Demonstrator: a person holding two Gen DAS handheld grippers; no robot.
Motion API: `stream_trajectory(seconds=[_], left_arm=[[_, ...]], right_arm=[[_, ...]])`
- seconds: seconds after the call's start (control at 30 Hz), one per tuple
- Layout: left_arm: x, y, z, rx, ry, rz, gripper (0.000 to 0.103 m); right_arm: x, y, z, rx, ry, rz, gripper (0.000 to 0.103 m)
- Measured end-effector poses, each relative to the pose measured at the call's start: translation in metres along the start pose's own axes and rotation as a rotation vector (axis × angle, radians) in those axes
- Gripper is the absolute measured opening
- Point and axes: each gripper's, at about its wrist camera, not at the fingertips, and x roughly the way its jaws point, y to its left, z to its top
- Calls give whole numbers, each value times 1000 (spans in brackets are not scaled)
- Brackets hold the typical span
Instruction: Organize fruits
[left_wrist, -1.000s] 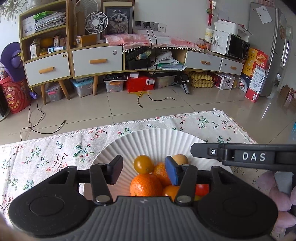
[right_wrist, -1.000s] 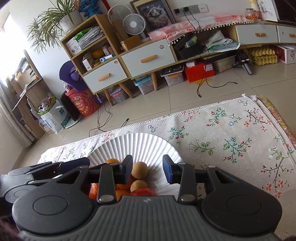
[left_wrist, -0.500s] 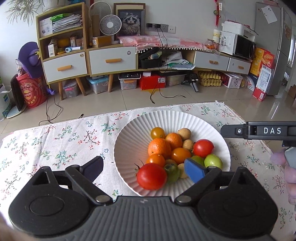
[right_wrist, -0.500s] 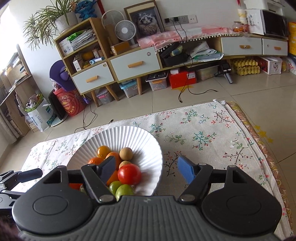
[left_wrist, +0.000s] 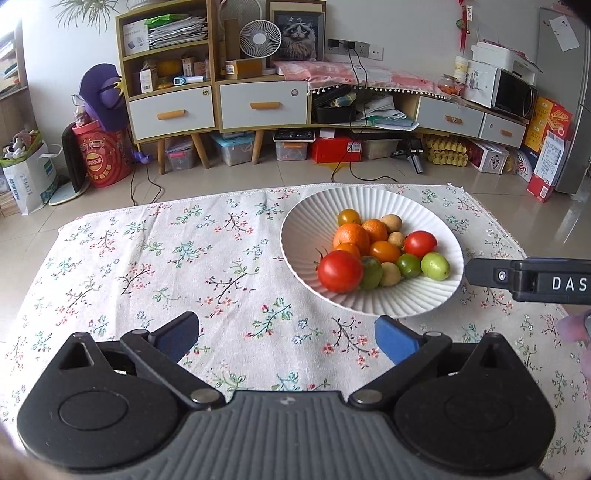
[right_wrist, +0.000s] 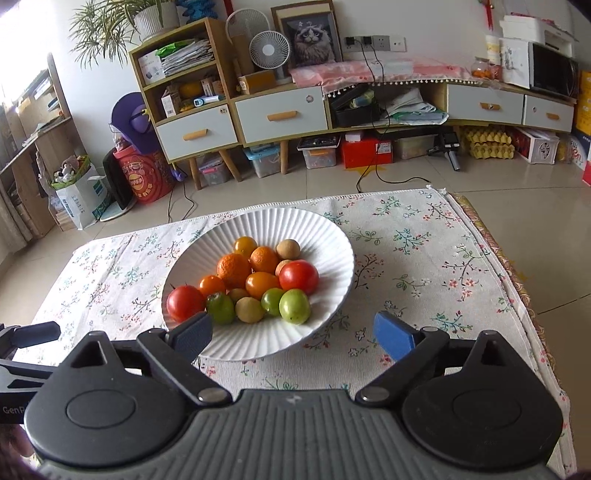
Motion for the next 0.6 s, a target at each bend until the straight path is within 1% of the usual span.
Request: stream_trajectory(seconds=[0.07,0.13,0.17,0.2,0.3,0.47,0.6], left_arm=[[-8,1,-4,-7,14,28,101],[-19,1,-10,-14,8,36,101],[-23,0,-12,-10,7,41,101],[-26,-1,-14,-4,7,49,101],[-30,-3,-18,-8,16,52,101],[-26,1,-24,-71,67,34,101],[-26,-3,-26,-76,79,38,101]], right_arm=[[-4,5,-5,-17,29,-47,96],[-10,9,-11,-23,53,-83,98],[-14,11,-15,-21,59,-87,99],[-16,11,-17,-15,64,-85,102],[-20,15,-23,-22,73,-86,102],[-13,22,-33,-95,99,-123,102],[-11,23,-37,-119,116,-128,102]])
